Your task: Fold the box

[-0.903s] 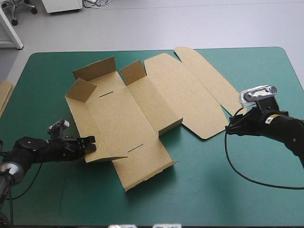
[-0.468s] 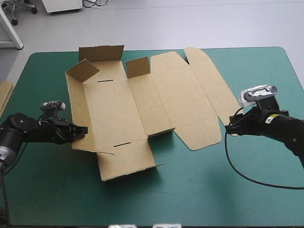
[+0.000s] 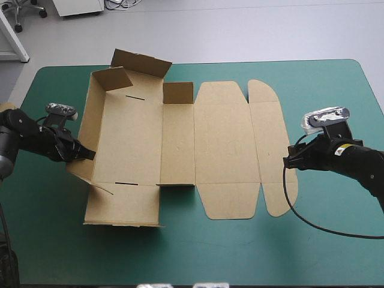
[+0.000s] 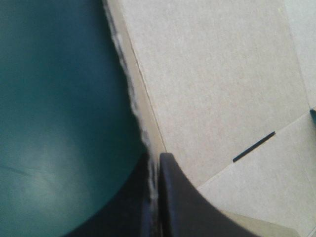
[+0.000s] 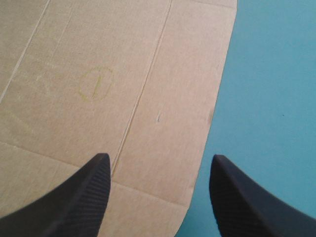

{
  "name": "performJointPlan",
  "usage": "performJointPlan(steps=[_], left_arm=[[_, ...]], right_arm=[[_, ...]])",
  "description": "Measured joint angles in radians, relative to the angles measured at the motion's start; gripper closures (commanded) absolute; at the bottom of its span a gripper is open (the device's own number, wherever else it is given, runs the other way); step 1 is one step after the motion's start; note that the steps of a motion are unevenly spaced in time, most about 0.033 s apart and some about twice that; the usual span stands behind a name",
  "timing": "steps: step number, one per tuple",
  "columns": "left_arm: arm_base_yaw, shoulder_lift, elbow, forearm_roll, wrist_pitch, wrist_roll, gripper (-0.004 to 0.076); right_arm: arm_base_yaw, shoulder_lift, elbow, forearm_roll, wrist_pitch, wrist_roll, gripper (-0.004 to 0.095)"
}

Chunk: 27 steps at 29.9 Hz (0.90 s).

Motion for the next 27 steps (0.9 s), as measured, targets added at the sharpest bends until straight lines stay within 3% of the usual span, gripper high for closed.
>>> performJointPlan(steps=[11, 18, 27], left_arm=[[-0.173, 0.078, -0.236, 0.272, -0.010, 0.134, 0.0732], [-0.280, 0.174, -0.383, 0.423, -0.048, 0.301, 0.0713], [-0.400, 0.245, -0.485, 0.439, -0.204, 0.524, 0.0713]], right_arm=[[0.000, 0.000, -0.004, 0.004, 0.000, -0.005, 0.0356], [0.000, 0.000, -0.005, 0.007, 0.002, -0.007, 0.0356], [0.000, 0.000, -0.006, 0.039, 0.008, -0.007, 0.0356]])
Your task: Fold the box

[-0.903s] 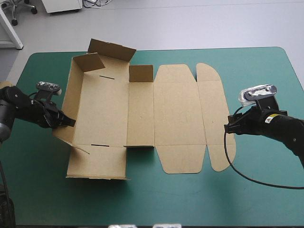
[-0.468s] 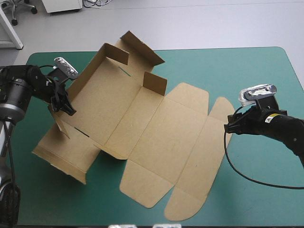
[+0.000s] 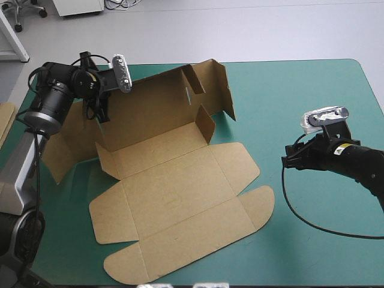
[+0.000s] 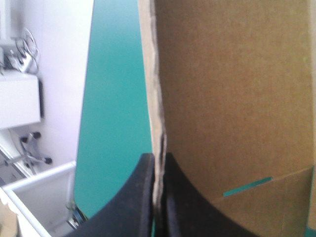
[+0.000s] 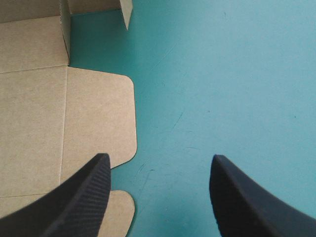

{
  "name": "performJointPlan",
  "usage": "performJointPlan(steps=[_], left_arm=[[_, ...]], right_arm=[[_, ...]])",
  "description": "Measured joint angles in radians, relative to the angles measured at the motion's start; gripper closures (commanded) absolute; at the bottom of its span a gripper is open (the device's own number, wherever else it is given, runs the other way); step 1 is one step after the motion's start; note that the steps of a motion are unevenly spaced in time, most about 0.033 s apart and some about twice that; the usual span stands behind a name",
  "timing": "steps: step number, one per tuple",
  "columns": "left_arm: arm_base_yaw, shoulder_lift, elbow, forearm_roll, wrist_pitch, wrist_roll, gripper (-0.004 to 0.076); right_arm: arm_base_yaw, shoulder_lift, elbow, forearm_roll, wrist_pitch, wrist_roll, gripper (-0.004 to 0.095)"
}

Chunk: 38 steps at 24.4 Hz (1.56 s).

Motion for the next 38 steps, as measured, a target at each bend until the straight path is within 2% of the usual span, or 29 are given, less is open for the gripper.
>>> performJointPlan(steps=[6, 11, 15, 20, 23, 25, 28, 35, 38], left_arm=[[-0.123, 0.014, -0.001, 0.000, -0.119, 0.049, 0.0714], [-0.203, 0.019, -0.001, 0.000, -0.222, 0.052, 0.0734], [-0.241, 0.029, 0.005, 0.009, -0.243, 0.007, 0.0734], [-0.303, 0.029, 0.030, 0.033, -0.173, -0.064, 0.0734], [-0.320, 0.026, 0.030, 0.057, -0.151, -0.131, 0.0734], [-0.329, 0.024, 0.030, 0.063, -0.126, -0.146, 0.0734], [-0.339, 0.009, 0.062, 0.073, -0.134, -0.153, 0.0734], [-0.349, -0.023, 0.180, 0.130, -0.275, -0.221, 0.0734], [-0.349, -0.032, 0.216, 0.143, -0.328, -0.241, 0.0734]], right_arm=[[0.000, 0.000, 0.000, -0.012, -0.033, -0.004, 0.0356], [0.000, 0.000, -0.001, -0.084, -0.099, -0.002, 0.0356], [0.000, 0.000, -0.001, -0.225, -0.156, 0.080, 0.0356], [-0.001, 0.000, -0.001, -0.511, -0.189, 0.329, 0.0356], [-0.046, 0.005, -0.001, -0.563, -0.240, 0.419, 0.0356], [-0.115, 0.021, -0.001, -0.552, -0.272, 0.432, 0.0373], [-0.193, 0.059, -0.020, -0.433, -0.288, 0.382, 0.0420], [-0.209, 0.211, -0.167, -0.127, -0.236, 0.164, 0.0428], [-0.209, 0.293, -0.250, -0.061, -0.208, 0.118, 0.0428]])
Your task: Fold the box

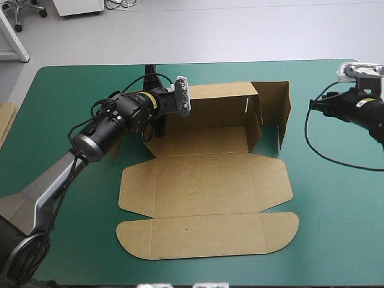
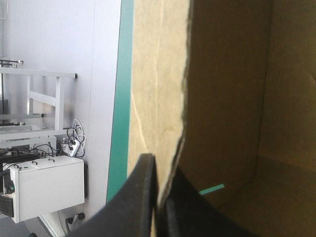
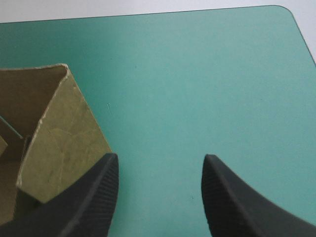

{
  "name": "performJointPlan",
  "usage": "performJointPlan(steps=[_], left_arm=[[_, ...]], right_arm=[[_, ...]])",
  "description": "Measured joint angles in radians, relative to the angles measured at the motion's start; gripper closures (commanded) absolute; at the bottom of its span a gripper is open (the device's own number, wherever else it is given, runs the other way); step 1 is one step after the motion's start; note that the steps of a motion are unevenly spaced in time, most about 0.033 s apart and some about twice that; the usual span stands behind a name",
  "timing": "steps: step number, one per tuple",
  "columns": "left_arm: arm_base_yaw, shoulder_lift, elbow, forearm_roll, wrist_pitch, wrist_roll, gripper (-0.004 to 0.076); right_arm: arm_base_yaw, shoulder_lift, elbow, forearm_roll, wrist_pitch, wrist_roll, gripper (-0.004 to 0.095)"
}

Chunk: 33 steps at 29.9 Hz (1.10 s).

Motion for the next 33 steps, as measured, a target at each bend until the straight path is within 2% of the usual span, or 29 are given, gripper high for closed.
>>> performJointPlan(steps=[6, 11, 18, 22, 33], left_arm=[[0.003, -0.001, 0.037, 0.014, -0.061, -0.011, 0.0734], [0.003, -0.001, 0.042, 0.015, -0.072, -0.012, 0.0734], [0.003, -0.001, 0.043, 0.017, -0.081, -0.012, 0.0734], [0.003, -0.001, 0.043, 0.017, -0.082, -0.012, 0.0734], [0.003, -0.001, 0.043, 0.017, -0.082, -0.012, 0.0734]], right_arm=[[0.000, 0.149, -0.200, 0.037, 0.058, -0.025, 0.0446], [0.000, 0.291, -0.380, 0.067, 0.121, -0.027, 0.0539], [0.000, 0.483, -0.592, 0.145, 0.191, -0.066, 0.0815], [0.000, 0.575, -0.687, 0.236, 0.249, -0.121, 0.0908], [0.000, 0.678, -0.743, 0.468, 0.402, -0.311, 0.0909]])
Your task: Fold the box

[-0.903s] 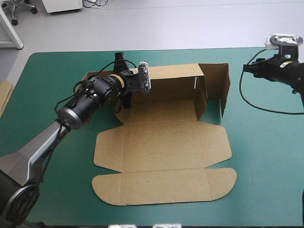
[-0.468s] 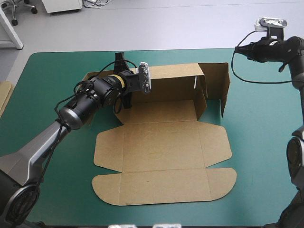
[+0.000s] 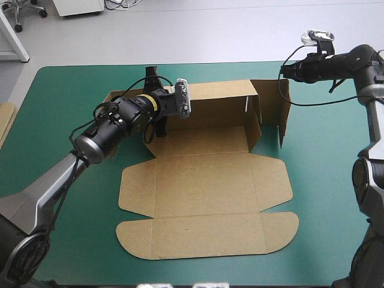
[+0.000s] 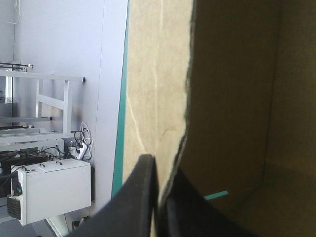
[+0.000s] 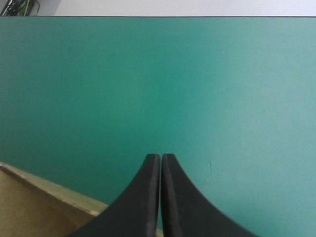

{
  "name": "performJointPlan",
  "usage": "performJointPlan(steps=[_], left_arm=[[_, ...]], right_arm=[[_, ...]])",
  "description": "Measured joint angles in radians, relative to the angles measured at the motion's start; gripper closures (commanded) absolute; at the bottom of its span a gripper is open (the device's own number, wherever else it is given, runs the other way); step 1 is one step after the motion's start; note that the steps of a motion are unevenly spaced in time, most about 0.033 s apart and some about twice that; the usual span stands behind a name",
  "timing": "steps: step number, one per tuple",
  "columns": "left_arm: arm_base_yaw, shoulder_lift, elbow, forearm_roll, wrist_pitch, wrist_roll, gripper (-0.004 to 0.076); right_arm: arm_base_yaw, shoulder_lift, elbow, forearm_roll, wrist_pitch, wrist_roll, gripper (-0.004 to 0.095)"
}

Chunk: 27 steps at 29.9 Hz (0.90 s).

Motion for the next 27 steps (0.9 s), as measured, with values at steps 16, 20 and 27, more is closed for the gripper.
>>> performJointPlan(steps=[16, 20, 27], left_arm=[[0.000, 0.000, 0.000, 0.000, 0.001, 0.000, 0.0734], [0.000, 0.001, 0.000, 0.000, 0.001, 0.000, 0.0734], [0.000, 0.003, 0.000, 0.000, 0.002, 0.000, 0.0734]], right_arm=[[0.000, -0.039, 0.128, 0.100, 0.192, -0.182, 0.0908], [-0.001, -0.113, 0.230, 0.152, 0.180, -0.255, 0.0908], [-0.001, -0.241, 0.495, 0.236, 0.069, -0.429, 0.0908]])
